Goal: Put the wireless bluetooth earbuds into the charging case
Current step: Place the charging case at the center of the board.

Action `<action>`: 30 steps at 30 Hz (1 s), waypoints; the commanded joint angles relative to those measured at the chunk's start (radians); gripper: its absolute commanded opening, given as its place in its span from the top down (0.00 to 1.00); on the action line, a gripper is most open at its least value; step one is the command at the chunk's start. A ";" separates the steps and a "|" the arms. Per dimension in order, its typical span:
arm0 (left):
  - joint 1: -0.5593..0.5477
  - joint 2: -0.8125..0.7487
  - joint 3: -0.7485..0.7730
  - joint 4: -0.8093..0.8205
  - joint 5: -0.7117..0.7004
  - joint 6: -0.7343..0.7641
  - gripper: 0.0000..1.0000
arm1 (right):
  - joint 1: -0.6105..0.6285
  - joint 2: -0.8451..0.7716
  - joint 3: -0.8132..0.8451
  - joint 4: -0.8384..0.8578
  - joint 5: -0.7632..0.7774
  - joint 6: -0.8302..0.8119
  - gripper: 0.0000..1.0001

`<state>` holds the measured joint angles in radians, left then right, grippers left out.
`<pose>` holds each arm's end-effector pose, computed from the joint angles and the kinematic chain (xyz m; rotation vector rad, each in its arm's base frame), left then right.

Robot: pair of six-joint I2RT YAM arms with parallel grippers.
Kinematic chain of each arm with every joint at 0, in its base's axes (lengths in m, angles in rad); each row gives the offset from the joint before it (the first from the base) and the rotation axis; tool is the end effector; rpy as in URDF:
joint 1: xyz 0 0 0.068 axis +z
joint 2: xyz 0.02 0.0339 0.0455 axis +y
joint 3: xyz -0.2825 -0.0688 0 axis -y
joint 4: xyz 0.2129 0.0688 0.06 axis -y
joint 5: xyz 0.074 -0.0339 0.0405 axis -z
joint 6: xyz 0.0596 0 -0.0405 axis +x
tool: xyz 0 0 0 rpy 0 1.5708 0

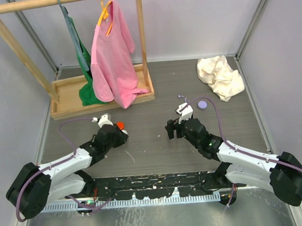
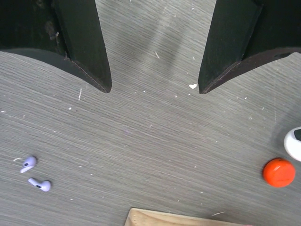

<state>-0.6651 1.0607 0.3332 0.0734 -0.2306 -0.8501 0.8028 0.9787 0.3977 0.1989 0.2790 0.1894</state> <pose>0.1546 -0.1039 0.1829 -0.3379 2.2423 -0.5771 0.1473 0.1289 0.2323 -0.4119 1.9132 0.3862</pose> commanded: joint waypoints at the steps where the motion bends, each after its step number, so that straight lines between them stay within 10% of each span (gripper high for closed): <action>1: 0.044 0.049 0.053 0.002 0.024 -0.100 0.78 | -0.002 -0.059 -0.028 0.129 0.104 -0.010 0.20; 30: 0.166 0.064 0.060 -0.179 0.016 -0.172 0.41 | -0.002 -0.042 -0.045 0.153 0.121 -0.013 0.20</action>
<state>-0.5129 1.1629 0.3920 -0.0162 -0.1768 -1.0554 0.8028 0.9302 0.3473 0.2916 0.3813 0.1860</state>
